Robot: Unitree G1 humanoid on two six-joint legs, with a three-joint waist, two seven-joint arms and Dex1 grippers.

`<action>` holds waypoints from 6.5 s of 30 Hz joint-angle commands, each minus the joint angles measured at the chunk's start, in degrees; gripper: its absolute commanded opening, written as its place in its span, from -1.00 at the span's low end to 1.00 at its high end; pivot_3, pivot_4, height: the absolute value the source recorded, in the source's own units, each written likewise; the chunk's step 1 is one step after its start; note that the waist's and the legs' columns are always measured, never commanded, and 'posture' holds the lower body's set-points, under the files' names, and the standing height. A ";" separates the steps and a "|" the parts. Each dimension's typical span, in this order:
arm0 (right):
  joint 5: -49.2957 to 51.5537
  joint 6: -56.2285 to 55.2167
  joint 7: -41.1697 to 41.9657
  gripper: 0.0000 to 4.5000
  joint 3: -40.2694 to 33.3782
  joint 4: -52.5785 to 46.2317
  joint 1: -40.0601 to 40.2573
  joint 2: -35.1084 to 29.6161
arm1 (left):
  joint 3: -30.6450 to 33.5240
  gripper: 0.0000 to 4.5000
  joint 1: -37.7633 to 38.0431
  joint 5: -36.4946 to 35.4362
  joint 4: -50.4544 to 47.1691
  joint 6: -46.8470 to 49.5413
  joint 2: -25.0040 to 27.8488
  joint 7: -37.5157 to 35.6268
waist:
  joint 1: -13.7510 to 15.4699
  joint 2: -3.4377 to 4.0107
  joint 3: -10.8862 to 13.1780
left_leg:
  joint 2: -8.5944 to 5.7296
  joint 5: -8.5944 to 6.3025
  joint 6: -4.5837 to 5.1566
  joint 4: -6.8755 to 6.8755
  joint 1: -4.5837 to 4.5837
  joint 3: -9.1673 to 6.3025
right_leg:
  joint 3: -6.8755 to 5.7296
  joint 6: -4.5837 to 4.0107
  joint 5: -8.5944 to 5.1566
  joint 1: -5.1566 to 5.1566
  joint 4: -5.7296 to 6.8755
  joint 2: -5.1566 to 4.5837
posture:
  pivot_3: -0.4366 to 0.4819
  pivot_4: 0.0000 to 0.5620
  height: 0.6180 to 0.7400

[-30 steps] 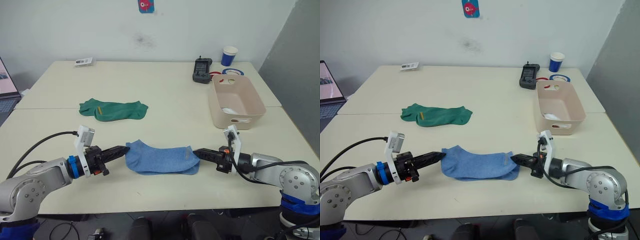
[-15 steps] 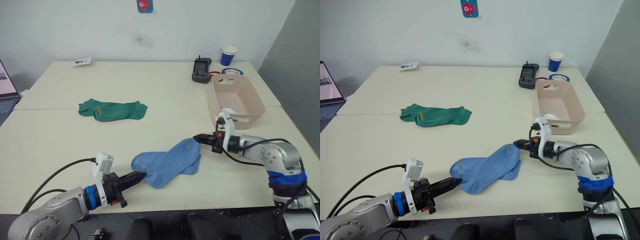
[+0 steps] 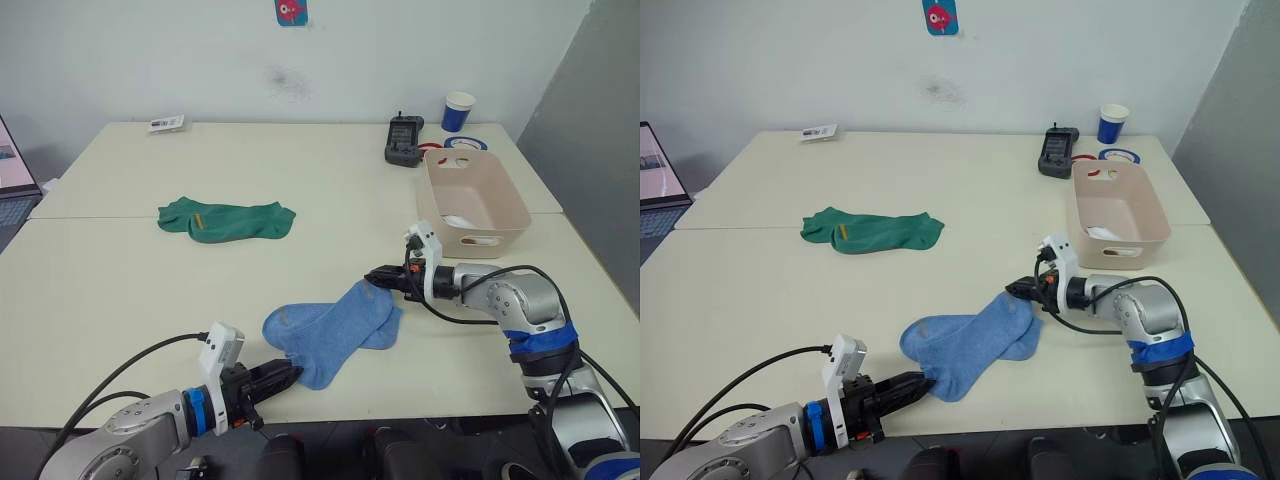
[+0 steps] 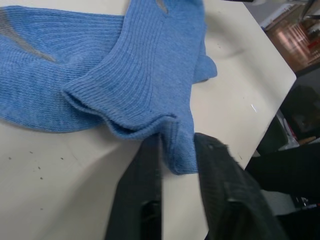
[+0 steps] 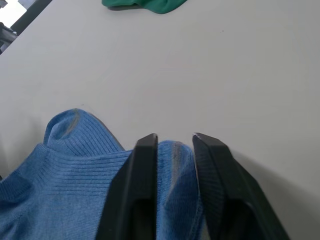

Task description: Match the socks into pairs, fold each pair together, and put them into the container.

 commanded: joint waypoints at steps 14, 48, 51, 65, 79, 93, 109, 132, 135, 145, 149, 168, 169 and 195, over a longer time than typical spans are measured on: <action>8.27 2.22 2.36 1.00 -9.33 -37.51 20.30 -13.03 | -19.33 0.99 -49.33 17.51 33.72 -13.38 8.60 -31.73 | 0.85 0.16 0.11 | -0.25 0.01 -0.01 0.03 -0.03 0.06 | -0.04 0.06 0.01 0.07 -0.11 0.29 | -0.05 -0.47 1.00; 0.36 -5.89 -4.45 1.00 -3.37 -34.25 24.95 -7.91 | -20.43 -0.99 -71.38 40.16 73.48 -37.49 -19.62 -40.80 | 0.12 0.04 0.16 | -0.12 -0.01 0.03 0.65 -0.65 -0.09 | -0.17 0.08 0.02 -0.18 0.07 0.57 | -0.05 -0.47 1.00; -0.58 -6.25 -5.00 1.00 -1.82 -32.19 23.62 -5.94 | -18.49 -0.99 -69.17 37.27 65.32 -30.87 -18.42 -40.17 | 0.14 0.04 0.16 | -0.13 0.00 0.02 0.69 -0.65 -0.10 | -0.15 0.08 0.03 -0.17 0.08 0.55 | -0.05 -0.47 1.00; 3.15 -0.40 -4.35 1.00 1.88 -22.44 17.34 4.79 | -11.78 -0.99 -66.59 28.70 52.10 -16.73 -16.88 -31.16 | 0.16 0.08 0.13 | -0.11 0.01 0.00 0.72 -0.60 -0.32 | -0.10 0.08 0.06 -0.14 0.17 0.53 | -0.05 -0.47 1.00; 7.78 3.36 -3.39 -0.55 0.54 -24.13 17.77 4.45 | -10.13 -1.00 -66.01 27.09 51.66 -15.92 -16.14 -26.89 | 0.15 0.09 0.13 | -0.12 0.01 0.00 0.72 -0.60 -0.38 | -0.11 0.08 0.06 -0.14 0.17 0.53 | -0.05 -0.47 1.00; 22.13 15.47 7.54 -0.99 -8.08 -22.90 9.76 -11.96 | 0.37 -1.00 -46.04 16.98 22.01 1.57 -11.07 -9.57 | 0.01 0.09 0.13 | -0.01 0.01 0.00 0.70 -0.44 -0.40 | -0.07 0.08 0.06 0.01 0.17 0.38 | -0.05 -0.47 1.00; 6.41 4.73 24.29 -0.79 12.26 -0.39 -0.37 -14.53 | 0.28 -1.00 -16.21 20.36 2.09 -9.24 -15.95 6.54 | 0.21 0.07 0.12 | -0.07 0.00 0.02 0.69 -0.28 -0.30 | 0.01 0.09 0.07 0.15 0.12 0.38 | -0.05 -0.47 1.00; 9.14 6.59 8.65 1.00 -6.35 -31.34 20.26 -15.20 | -1.01 0.86 -29.75 19.12 24.97 -12.84 0.76 -9.37 | 0.31 0.07 0.12 | -0.04 0.00 0.01 0.62 -0.21 -0.36 | -0.06 0.09 0.06 0.15 0.15 0.44 | -0.05 -0.47 1.00; 8.57 8.32 3.31 1.00 -5.39 -33.82 23.15 -12.32 | -7.30 0.86 -35.57 22.26 31.50 -12.74 2.71 -14.66 | 0.28 0.07 0.11 | -0.08 0.00 0.00 0.64 -0.21 -0.22 | 0.04 0.14 0.09 0.16 0.11 0.42 | -0.05 -0.47 1.00; 11.57 11.87 -5.31 0.57 -5.77 -35.25 23.25 -4.53 | -16.57 0.45 -44.81 30.10 42.83 -18.41 2.24 -22.71 | 0.07 0.07 0.11 | 0.00 0.00 0.01 0.60 -0.22 -0.26 | 0.03 0.13 0.09 0.10 0.12 0.49 | -0.05 -0.47 1.00; 13.22 13.14 -6.22 -0.08 -5.78 -35.70 23.10 -3.83 | -15.88 -0.12 -43.37 30.46 42.51 -18.66 3.09 -23.77 | 0.10 0.07 0.11 | -0.02 0.00 0.01 0.61 -0.23 -0.24 | 0.04 0.13 0.09 0.10 0.12 0.48 | -0.05 -0.47 1.00; 15.97 14.95 5.31 -1.00 -4.55 -15.07 7.89 -12.52 | 2.03 -1.00 -26.77 16.56 16.13 -2.53 -5.55 -2.51 | 0.14 0.07 0.11 | -0.01 0.00 0.02 0.62 -0.23 -0.24 | 0.08 0.13 0.09 0.13 0.08 0.34 | -0.05 -0.47 1.00; 14.56 13.87 6.82 -1.00 -2.63 -13.14 7.06 -13.41 | 2.33 -1.00 -25.84 16.66 15.33 -2.39 -6.37 -1.04 | 0.14 0.06 0.10 | -0.01 0.00 0.02 0.60 -0.23 -0.24 | 0.08 0.13 0.09 0.14 0.09 0.34 | -0.05 -0.47 1.00; -19.06 -35.43 16.69 0.40 12.21 -24.36 13.94 -18.87 | 0.27 0.24 -22.58 28.93 28.60 -32.85 9.94 -20.13 | -0.05 0.09 0.12 | 0.03 0.00 0.01 0.51 -0.06 -0.22 | 0.05 0.08 0.08 0.14 0.10 0.42 | -0.05 -0.47 1.00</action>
